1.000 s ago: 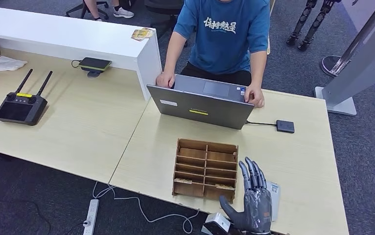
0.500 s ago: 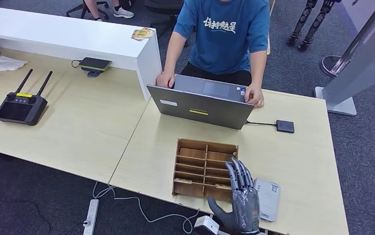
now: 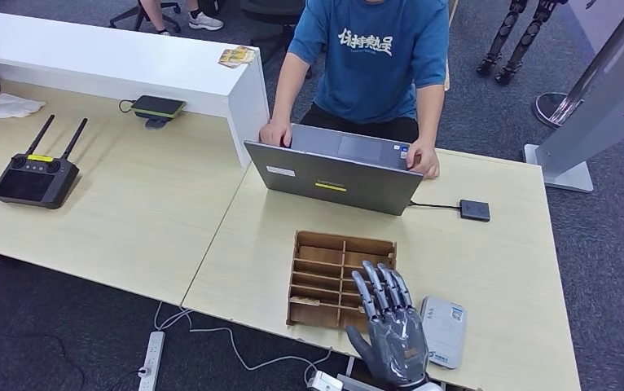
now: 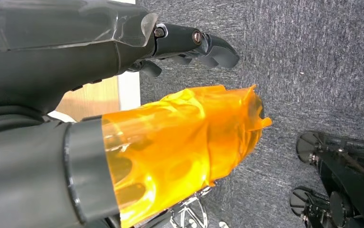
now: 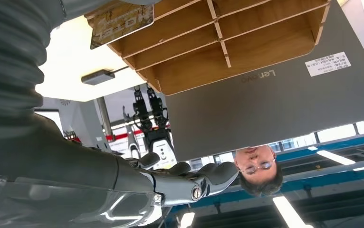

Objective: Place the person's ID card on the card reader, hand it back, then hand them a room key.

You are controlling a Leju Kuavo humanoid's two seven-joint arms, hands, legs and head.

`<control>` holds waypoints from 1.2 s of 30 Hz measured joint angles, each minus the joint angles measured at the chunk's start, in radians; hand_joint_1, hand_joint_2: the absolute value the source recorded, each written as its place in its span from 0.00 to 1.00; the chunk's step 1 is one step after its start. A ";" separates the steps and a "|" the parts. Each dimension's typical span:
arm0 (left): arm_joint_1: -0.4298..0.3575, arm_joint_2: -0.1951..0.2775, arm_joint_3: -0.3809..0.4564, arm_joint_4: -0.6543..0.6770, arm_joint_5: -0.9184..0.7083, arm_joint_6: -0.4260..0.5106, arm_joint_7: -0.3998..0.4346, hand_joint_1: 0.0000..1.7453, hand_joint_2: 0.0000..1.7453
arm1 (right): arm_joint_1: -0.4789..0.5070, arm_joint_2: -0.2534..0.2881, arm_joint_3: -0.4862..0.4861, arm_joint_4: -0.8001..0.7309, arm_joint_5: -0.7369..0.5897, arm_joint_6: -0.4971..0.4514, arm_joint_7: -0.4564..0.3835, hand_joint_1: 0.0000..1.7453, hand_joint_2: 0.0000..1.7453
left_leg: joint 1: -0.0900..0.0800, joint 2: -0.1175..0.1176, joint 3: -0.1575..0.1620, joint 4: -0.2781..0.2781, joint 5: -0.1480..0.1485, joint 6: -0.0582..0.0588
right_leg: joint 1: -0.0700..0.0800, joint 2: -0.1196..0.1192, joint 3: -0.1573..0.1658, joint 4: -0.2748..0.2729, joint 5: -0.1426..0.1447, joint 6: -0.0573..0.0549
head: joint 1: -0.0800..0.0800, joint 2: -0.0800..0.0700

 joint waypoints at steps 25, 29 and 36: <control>0.000 0.000 0.000 -0.010 0.002 -0.006 0.003 0.00 0.00 | -0.063 -0.074 0.104 0.055 0.132 0.000 0.264 0.00 1.00 | 0.000 0.000 0.000 0.000 0.000 0.000 | 0.000 0.000 0.000 0.000 0.000 0.000 | 0.000 0.000; 0.000 0.000 0.000 -0.011 0.004 -0.006 0.007 0.00 0.00 | -0.079 -0.096 0.137 0.068 0.135 0.000 0.291 0.00 1.00 | 0.000 0.000 0.000 0.000 0.000 0.000 | 0.000 0.000 0.000 0.000 0.000 0.000 | 0.000 0.000; 0.000 0.000 0.000 -0.016 0.006 -0.006 0.012 0.00 0.00 | -0.102 -0.127 0.179 0.094 0.136 0.000 0.322 0.00 1.00 | 0.000 0.000 0.000 0.000 0.000 0.000 | 0.000 0.000 0.000 0.000 0.000 0.000 | 0.000 0.000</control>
